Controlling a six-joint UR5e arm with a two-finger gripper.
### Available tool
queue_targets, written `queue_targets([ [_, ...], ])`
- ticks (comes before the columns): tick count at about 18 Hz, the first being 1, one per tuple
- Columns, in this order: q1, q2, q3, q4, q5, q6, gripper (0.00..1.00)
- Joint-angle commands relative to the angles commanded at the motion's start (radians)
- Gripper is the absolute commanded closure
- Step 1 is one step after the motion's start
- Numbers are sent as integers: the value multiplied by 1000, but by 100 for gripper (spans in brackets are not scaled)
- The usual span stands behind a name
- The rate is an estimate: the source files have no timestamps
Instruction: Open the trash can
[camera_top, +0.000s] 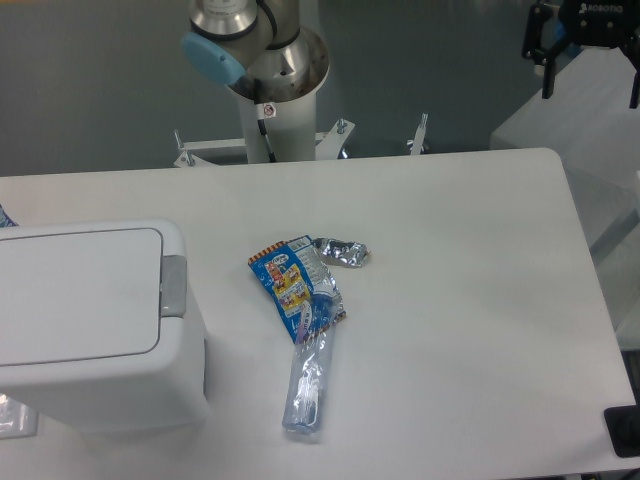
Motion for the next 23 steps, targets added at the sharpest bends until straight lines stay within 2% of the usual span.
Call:
queue_targets([
  [3, -29, -8, -2, 11, -3, -74, 0],
  [7, -87, -21, -6, 90, 3, -221, 0],
  [11, -141, -28, -6, 107, 17, -367, 0],
  [14, -204, -31, -3, 112, 82, -431, 0],
  [17, -288, -66, 20, 130, 168, -491, 0],
  [20, -363, -87, 28, 158, 251, -617, 0],
  [23, -408, -98, 25, 207, 262, -762, 0],
])
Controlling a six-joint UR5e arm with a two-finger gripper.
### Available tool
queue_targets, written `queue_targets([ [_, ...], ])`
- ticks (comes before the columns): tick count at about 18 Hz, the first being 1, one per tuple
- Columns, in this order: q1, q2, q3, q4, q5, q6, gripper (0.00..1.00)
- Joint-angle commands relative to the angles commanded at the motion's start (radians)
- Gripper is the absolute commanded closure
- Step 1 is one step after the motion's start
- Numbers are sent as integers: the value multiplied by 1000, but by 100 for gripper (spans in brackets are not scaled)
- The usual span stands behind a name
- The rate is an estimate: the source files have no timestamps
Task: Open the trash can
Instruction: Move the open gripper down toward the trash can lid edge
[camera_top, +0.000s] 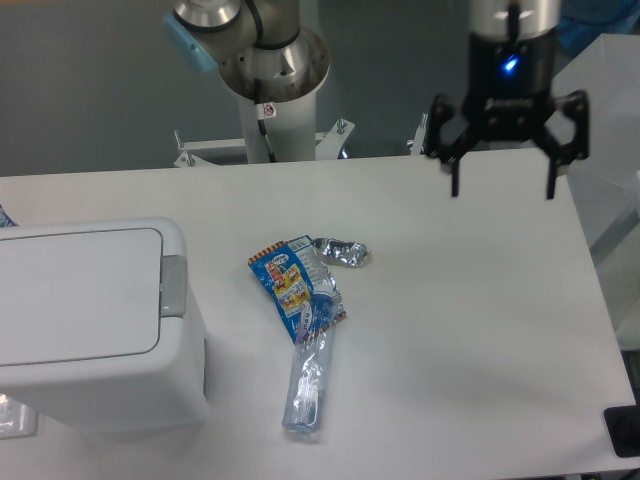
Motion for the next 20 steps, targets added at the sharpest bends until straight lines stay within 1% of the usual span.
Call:
queue_targets([
  [3, -37, 0, -18, 55, -9, -182, 0],
  [4, -54, 0, -23, 61, -9, -244, 0],
  [6, -63, 2, -25, 61, -9, -332, 0],
  [8, -83, 0, -15, 63, -9, -369, 0],
  [10, -110, 2, -23, 60, -8, -384, 0],
  [13, -173, -14, -31, 43, 5, -392, 0],
  [15, -183, -14, -37, 25, 24, -462, 0],
  [17, -190, -15, -40, 31, 18, -557, 0],
  [20, -215, -26, -44, 31, 11, -602, 0],
])
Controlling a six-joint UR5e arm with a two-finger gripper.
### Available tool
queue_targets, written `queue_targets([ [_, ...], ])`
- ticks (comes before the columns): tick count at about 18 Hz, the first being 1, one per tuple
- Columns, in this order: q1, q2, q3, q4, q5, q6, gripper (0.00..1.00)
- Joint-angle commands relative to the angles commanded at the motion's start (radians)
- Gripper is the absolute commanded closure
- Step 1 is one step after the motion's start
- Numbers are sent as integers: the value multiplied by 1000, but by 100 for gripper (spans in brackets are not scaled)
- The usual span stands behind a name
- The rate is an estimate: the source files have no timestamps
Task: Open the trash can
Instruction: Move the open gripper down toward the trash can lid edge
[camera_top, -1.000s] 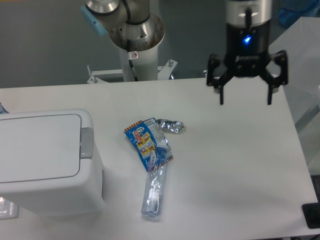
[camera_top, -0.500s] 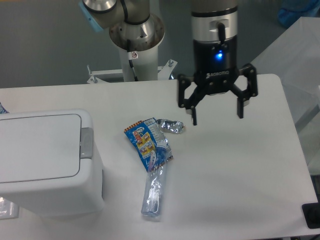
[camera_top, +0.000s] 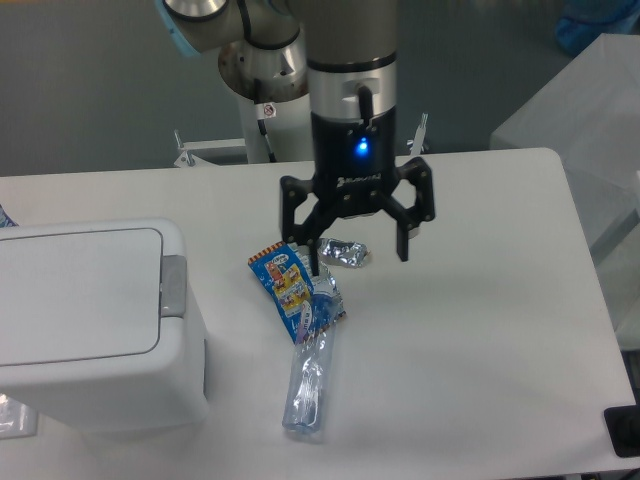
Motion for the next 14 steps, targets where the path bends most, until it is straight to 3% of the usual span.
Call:
queue_targets([
  [4, -17, -5, -9, 0, -73, -72, 0],
  [7, -22, 1, -63, 2, -87, -86, 0],
  [14, -43, 3, -69, 2, -117, -126, 0],
])
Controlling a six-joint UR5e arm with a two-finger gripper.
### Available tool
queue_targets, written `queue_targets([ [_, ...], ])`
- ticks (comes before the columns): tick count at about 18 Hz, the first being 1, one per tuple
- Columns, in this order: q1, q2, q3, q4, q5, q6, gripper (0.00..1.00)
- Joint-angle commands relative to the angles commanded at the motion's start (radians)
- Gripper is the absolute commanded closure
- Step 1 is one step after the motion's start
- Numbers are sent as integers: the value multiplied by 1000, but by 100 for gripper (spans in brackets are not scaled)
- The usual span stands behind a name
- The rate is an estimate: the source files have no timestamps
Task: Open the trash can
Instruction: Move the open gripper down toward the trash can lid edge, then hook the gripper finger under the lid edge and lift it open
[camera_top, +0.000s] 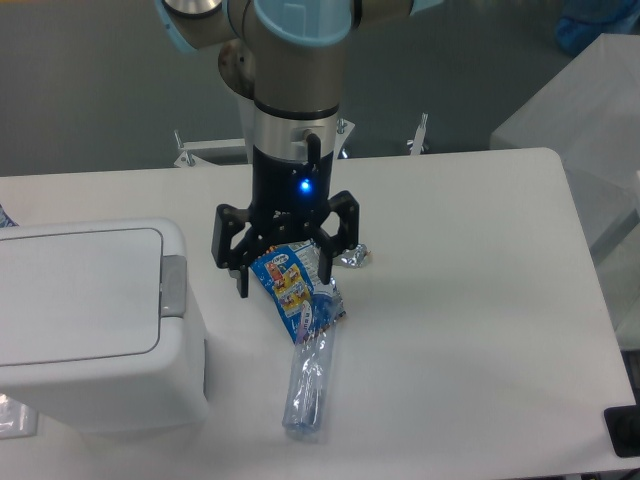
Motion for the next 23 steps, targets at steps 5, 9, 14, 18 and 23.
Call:
queue_targets([
  [5, -21, -3, -9, 0, 2, -29, 0],
  [9, -26, -5, -9, 0, 2, -51, 0],
  [14, -43, -8, -9, 0, 2, -75, 0],
  [18, -51, -6, -20, 0, 2, -77, 0],
  [23, -64, -5, -37, 2, 3, -77, 0],
])
